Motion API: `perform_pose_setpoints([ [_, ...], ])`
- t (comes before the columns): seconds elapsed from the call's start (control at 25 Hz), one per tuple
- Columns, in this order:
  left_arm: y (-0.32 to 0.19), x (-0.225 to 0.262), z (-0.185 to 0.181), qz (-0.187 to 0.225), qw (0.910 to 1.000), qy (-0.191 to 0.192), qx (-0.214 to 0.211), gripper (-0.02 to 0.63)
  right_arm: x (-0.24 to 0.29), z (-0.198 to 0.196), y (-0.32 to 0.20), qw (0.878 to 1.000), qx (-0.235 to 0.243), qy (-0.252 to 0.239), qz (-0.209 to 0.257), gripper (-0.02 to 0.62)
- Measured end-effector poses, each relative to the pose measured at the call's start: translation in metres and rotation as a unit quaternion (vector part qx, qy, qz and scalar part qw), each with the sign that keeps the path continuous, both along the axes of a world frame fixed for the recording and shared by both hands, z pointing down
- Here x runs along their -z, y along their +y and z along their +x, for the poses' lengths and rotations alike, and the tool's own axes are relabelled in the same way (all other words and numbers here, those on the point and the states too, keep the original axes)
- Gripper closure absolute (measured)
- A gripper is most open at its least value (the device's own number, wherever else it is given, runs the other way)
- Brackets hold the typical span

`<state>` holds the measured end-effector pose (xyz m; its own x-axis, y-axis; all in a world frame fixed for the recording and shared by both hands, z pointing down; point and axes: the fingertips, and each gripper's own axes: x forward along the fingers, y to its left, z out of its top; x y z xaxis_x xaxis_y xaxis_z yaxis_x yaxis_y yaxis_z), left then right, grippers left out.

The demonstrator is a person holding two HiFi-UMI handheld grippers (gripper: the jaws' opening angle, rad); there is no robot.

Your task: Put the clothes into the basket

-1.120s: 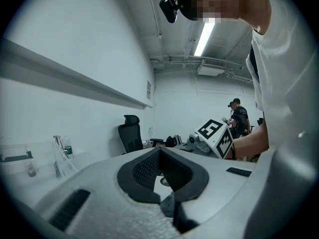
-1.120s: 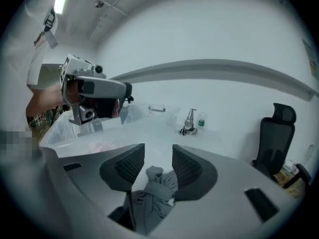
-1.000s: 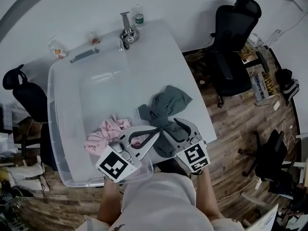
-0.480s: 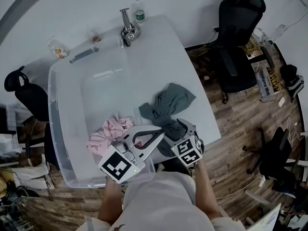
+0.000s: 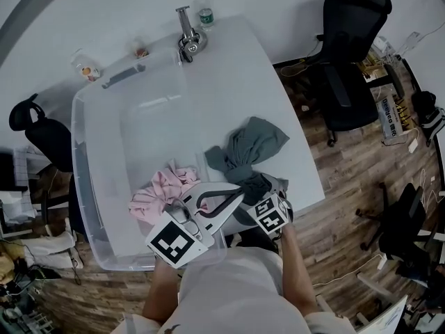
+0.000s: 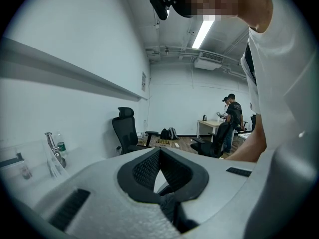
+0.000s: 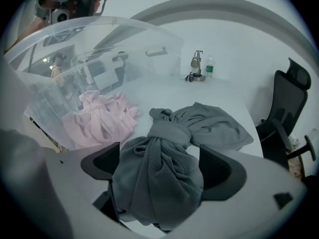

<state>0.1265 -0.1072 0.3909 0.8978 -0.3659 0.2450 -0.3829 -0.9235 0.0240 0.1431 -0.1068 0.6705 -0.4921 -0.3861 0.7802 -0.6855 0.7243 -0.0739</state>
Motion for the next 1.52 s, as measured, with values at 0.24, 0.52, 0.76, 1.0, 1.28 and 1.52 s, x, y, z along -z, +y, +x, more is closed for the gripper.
perform_pose_setpoints([
  [0.24,0.000,-0.002,0.002,-0.007,1.0000,-0.007,-0.001,0.601,-0.015,-0.002,0.002,1.000,0.001,0.003,-0.007,0.089],
  [0.52,0.003,-0.012,0.005,-0.008,0.9996,-0.026,-0.012,0.601,-0.044,-0.001,0.006,1.000,0.008,0.020,-0.017,0.077],
  [0.76,0.002,-0.013,0.005,-0.016,0.9995,-0.026,-0.011,0.601,-0.058,0.000,0.001,0.999,0.012,0.048,-0.005,0.080],
  [1.0,0.005,-0.016,0.006,-0.004,0.9992,-0.033,-0.023,0.601,-0.065,0.000,0.004,0.998,0.018,0.054,-0.025,0.154],
  [1.28,0.004,-0.015,0.003,-0.014,0.9996,-0.024,-0.009,0.601,-0.058,0.004,0.002,0.998,0.014,0.049,-0.041,0.327],
  [1.52,0.007,-0.012,-0.001,-0.004,0.9996,-0.025,-0.010,0.601,-0.049,0.006,0.003,0.998,0.006,0.039,-0.048,0.379],
])
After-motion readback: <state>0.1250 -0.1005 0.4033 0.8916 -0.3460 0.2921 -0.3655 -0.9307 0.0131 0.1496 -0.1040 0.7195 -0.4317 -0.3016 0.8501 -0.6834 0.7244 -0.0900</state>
